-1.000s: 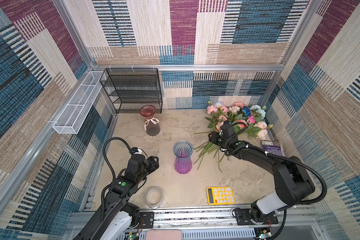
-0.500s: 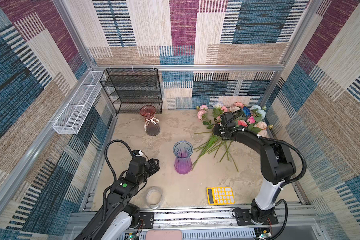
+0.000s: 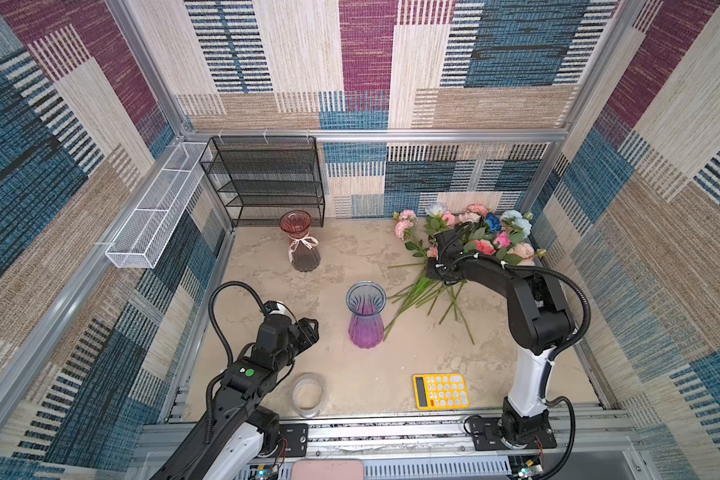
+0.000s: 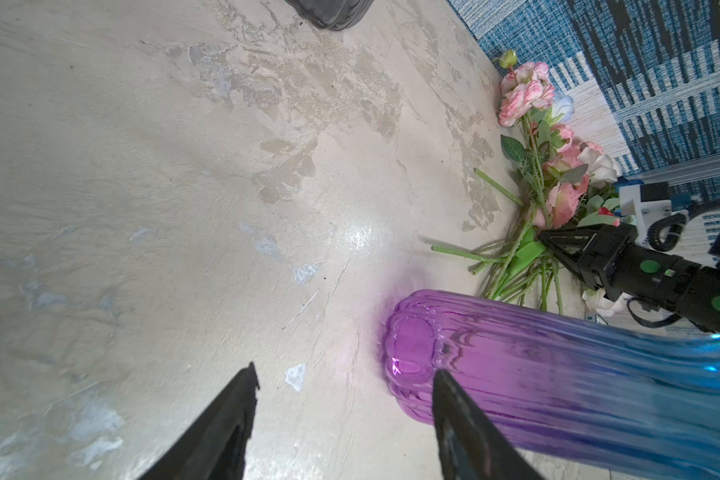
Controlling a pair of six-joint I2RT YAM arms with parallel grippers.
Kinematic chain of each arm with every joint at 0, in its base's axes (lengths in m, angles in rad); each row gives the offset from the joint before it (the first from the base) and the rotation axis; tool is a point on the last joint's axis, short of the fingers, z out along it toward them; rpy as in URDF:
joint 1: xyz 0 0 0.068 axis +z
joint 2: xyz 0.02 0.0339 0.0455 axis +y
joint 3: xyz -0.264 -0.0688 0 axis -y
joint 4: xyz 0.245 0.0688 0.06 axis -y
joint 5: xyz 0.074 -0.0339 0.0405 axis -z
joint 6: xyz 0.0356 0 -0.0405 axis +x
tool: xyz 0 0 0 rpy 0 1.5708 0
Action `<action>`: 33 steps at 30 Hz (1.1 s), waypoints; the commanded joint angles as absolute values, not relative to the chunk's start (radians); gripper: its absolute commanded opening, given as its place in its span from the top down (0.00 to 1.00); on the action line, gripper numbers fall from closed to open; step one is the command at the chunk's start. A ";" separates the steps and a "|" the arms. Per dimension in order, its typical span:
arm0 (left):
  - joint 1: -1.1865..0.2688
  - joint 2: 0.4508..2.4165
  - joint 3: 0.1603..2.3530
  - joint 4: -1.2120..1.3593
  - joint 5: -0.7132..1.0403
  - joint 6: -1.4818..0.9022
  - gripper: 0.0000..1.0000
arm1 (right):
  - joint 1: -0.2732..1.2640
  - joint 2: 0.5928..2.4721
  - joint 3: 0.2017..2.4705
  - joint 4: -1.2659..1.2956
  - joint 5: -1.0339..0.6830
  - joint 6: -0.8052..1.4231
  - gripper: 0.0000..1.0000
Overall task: Arrange the flowers into the vase
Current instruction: 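Lift the pink rose upright out of the pile with the right gripper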
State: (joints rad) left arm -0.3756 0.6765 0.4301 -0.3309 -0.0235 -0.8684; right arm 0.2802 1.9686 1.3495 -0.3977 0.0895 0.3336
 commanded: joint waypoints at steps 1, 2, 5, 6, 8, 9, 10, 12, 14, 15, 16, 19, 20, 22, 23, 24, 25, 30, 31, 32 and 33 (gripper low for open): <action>-0.375 0.676 0.428 -0.310 -0.032 -0.866 0.32 | 0.281 1.962 1.354 -0.381 0.091 0.302 0.81; -0.375 0.677 0.428 -0.308 -0.029 -0.865 0.32 | 0.281 1.951 1.348 -0.372 0.087 0.297 0.83; -0.374 0.683 0.433 -0.300 -0.015 -0.864 0.32 | 0.282 1.912 1.330 -0.355 0.076 0.294 0.90; -0.375 0.687 0.436 -0.296 -0.008 -0.862 0.32 | 0.281 1.895 1.321 -0.345 0.067 0.296 0.92; -0.374 0.698 0.442 -0.294 -0.003 -0.863 0.32 | 0.281 1.864 1.298 -0.323 0.055 0.304 0.94; -0.375 0.707 0.450 -0.295 -0.001 -0.863 0.32 | 0.281 1.841 1.280 -0.307 0.047 0.311 0.95; -0.375 0.715 0.455 -0.294 0.004 -0.862 0.32 | 0.282 1.816 1.257 -0.285 0.039 0.319 0.97; -0.375 0.729 0.467 -0.289 0.021 -0.859 0.32 | 0.280 1.759 1.209 -0.235 0.020 0.336 0.97; -0.373 0.749 0.475 -0.276 0.041 -0.859 0.32 | 0.281 1.702 1.166 -0.191 0.003 0.353 0.98; -0.374 0.762 0.481 -0.267 0.054 -0.862 0.32 | 0.281 1.670 1.143 -0.162 -0.006 0.360 0.98; -0.374 0.778 0.487 -0.259 0.071 -0.863 0.33 | 0.281 1.638 1.120 -0.134 -0.011 0.369 0.98; -0.376 0.827 0.505 -0.236 0.121 -0.864 0.34 | 0.281 1.560 1.077 -0.083 -0.003 0.386 0.97; -0.376 0.846 0.509 -0.218 0.143 -0.863 0.36 | 0.282 1.533 1.066 -0.068 -0.004 0.392 0.97; -0.375 0.883 0.512 -0.188 0.190 -0.862 0.39 | 0.281 1.478 1.044 -0.029 -0.025 0.411 0.98; -0.376 0.906 0.515 -0.175 0.208 -0.869 0.41 | 0.283 1.450 1.035 -0.010 -0.039 0.425 0.98; -0.375 0.927 0.519 -0.170 0.221 -0.875 0.42 | 0.293 1.411 1.026 0.015 -0.051 0.437 0.99; -0.376 0.947 0.525 -0.175 0.222 -0.880 0.43 | 0.307 1.385 1.026 0.030 -0.047 0.439 1.00; -0.375 0.961 0.558 -0.203 0.218 -0.873 0.41 | 0.429 1.294 1.135 0.062 0.009 0.404 1.00; -0.376 0.954 0.568 -0.216 0.210 -0.867 0.40 | 0.444 1.286 1.162 0.066 0.011 0.403 1.00; -0.376 0.946 0.586 -0.235 0.202 -0.856 0.40 | 0.461 1.276 1.192 0.083 0.011 0.397 1.00; -0.374 0.936 0.604 -0.255 0.194 -0.842 0.39 | 0.476 1.268 1.213 0.101 0.009 0.392 1.00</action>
State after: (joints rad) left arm -0.3752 0.9539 0.5674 -0.2314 0.1986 -0.8684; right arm 0.4477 1.2896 1.1637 -0.0021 -0.0151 0.4034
